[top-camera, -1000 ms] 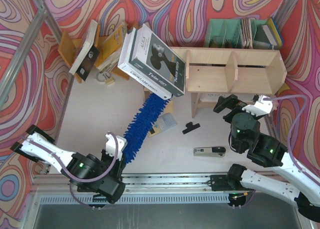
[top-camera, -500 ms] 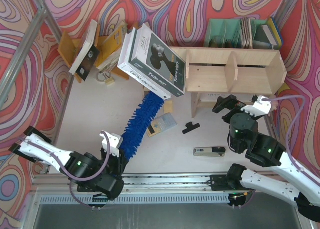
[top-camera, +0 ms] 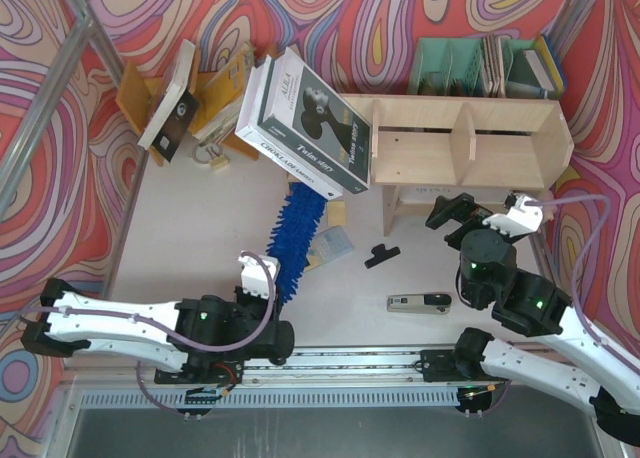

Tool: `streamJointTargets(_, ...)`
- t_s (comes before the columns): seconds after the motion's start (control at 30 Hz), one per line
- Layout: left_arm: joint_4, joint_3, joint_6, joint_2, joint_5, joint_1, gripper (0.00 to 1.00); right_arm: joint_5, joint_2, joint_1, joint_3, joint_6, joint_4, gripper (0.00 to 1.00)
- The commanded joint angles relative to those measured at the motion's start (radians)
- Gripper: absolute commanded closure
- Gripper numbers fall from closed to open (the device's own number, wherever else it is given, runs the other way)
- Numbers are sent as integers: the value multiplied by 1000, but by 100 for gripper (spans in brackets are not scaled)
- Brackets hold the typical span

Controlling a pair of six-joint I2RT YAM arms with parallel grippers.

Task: Dust the bookshelf with a duster

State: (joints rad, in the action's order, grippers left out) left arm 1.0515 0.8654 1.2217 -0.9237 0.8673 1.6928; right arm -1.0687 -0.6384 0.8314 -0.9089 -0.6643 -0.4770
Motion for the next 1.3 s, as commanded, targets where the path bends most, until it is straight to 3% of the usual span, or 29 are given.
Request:
streamJointTargets(0.0,-112,51,-85,-36,75,-53,100,-17,23,-3,17,-27,-4,1)
streamJointTargets(0.27,-88,66,-118,5,39,-145,100,-19,36,-4,25,-36,-15,1)
streamJointTargets(0.53,-210,65,-333,38,-75,-289,100,-15,28,-4,27,-38,-11,1)
streamJointTargets(0.77,-367,95,-470,-96,-196,-345,100,-21,47,-4,27,-45,-30,1)
streamJointTargets(0.93,-442,196,-556,-240,-317,-345,100,-29,57,-4,24,-50,-44,1)
streamJointTargets(1.27,-476,242,-571,-328,-384,-345,100,-37,68,-4,29,-64,-62,1)
